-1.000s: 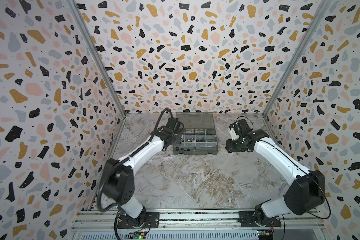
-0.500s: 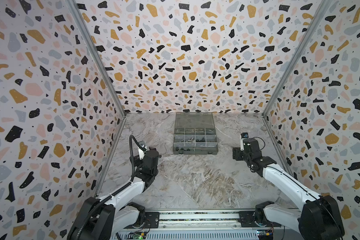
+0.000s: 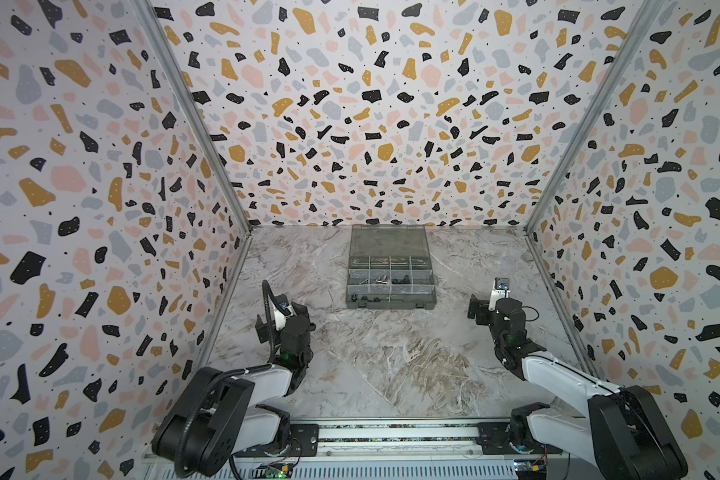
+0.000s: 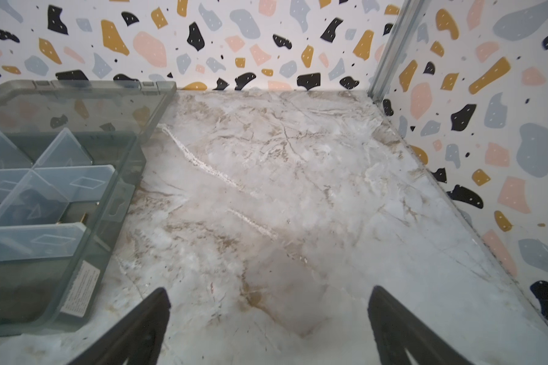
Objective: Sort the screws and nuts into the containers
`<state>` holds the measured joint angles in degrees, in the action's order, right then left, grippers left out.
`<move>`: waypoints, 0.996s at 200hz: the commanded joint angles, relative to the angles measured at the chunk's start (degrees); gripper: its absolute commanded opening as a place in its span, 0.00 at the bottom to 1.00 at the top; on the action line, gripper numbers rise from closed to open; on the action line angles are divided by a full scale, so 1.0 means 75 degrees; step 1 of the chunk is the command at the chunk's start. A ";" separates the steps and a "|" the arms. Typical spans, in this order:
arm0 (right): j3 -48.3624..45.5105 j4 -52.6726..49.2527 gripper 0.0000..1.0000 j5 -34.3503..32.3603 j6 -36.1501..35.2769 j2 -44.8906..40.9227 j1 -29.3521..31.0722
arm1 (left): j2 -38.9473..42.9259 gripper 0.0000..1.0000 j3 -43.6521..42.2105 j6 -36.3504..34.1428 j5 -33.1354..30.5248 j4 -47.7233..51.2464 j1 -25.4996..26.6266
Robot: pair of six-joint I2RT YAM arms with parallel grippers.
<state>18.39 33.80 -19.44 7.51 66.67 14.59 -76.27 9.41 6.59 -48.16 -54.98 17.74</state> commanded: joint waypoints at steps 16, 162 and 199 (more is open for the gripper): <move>-0.0718 0.2516 0.99 -0.0160 -0.0255 0.0552 -0.0180 | -0.0560 1.00 -0.0086 -0.0476 0.1013 -0.2202 -0.0039; -0.0866 0.3161 0.99 0.1008 -0.0516 0.0818 -0.0493 | 0.1780 0.98 -0.0456 -0.1111 0.0739 -0.0863 -0.0428; -0.0970 0.3221 0.99 0.0918 -0.0533 0.0721 -0.0435 | 0.1835 0.98 -0.0630 -0.0914 0.0763 -0.0834 -0.0714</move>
<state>12.03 56.18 -12.49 4.34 73.87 11.09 -61.63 6.57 0.58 -40.97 -61.98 13.02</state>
